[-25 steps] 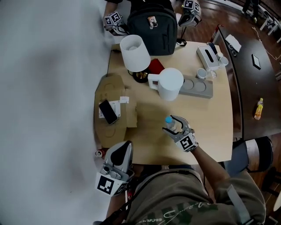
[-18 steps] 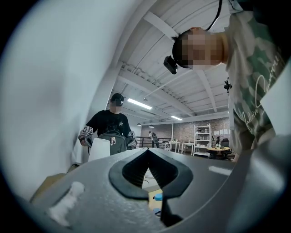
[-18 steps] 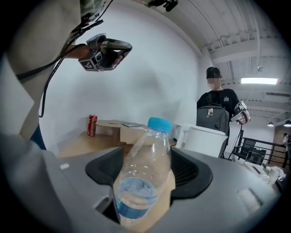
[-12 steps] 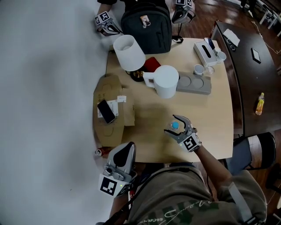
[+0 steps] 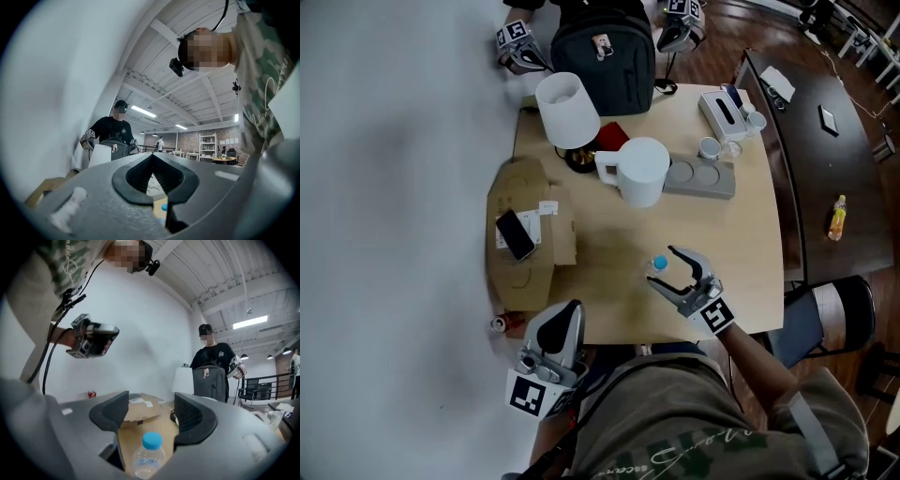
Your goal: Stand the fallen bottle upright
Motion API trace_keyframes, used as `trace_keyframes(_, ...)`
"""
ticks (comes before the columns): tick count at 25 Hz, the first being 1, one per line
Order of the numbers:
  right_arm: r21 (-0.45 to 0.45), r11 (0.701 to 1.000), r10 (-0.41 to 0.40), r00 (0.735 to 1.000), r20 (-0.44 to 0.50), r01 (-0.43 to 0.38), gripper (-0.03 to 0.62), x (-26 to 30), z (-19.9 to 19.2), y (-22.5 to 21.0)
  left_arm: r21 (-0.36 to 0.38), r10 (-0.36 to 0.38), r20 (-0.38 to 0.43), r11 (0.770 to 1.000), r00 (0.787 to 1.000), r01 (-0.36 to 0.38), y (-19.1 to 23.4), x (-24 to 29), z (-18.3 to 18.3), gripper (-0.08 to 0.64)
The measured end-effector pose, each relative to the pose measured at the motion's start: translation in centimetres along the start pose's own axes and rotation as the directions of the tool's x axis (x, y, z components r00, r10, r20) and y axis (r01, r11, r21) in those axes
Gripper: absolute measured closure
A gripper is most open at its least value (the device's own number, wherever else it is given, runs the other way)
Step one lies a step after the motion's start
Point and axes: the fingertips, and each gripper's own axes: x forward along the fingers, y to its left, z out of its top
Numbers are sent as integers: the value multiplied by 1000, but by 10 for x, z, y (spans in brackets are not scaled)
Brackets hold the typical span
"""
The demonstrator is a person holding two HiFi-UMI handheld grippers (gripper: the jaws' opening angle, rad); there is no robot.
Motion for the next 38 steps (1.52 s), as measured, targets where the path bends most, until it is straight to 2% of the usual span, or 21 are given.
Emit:
trace_keyframes(2,22,998,-52,999,14,52,311,-10,27,4,-15,-18,9,1000,1000,18,2,-6,-2,555)
trace_keyframes(5,15,989,-150,989,17,150,391,-30,57,8,-58,-51,31,997,998,52,7,-15,-7,555)
trace_keyframes(7,-7,973,-232,973,5,232,477,-46,66,13,-91,-72,26,993,997,74,10,-23,-14,555)
trace_keyframes(8,-16,962,-272,962,-5,271,572,-54,69,17,-103,-83,23,991,996,85,11,-27,-17,555)
trace_keyframes(9,-16,954,-301,954,-13,301,588,-59,73,21,-108,-97,25,989,995,99,10,-29,-18,555)
trace_keyframes(14,63,917,-391,919,-49,394,589,-86,91,33,-9,-199,6,980,980,199,-24,-47,-12,555)
trace_keyframes(16,47,919,-391,920,-32,392,589,-102,103,41,8,-185,20,983,983,184,-37,-54,-5,555)
trace_keyframes(20,-47,939,-341,940,2,341,589,-137,123,66,20,-127,52,992,991,126,-71,-70,5,555)
trace_keyframes(24,8,952,-306,951,31,306,589,-189,132,93,37,-156,49,987,986,155,-139,-91,-3,555)
trace_keyframes(29,78,956,-286,958,24,283,589,-255,144,119,2,-151,17,989,988,151,-215,-112,-19,555)
trace_keyframes(31,107,947,-307,952,20,303,588,-278,146,123,16,-118,2,993,993,117,-230,-120,-16,555)
trace_keyframes(34,100,944,-316,949,15,313,589,-302,152,135,101,-61,-14,993,998,62,-247,-131,-7,555)
trace_keyframes(36,87,945,-317,948,25,314,589,-310,159,143,124,-93,4,988,996,92,-260,-135,2,555)
trace_keyframes(38,80,944,-324,946,20,321,589,-312,162,152,104,-122,26,987,992,119,-266,-139,8,555)
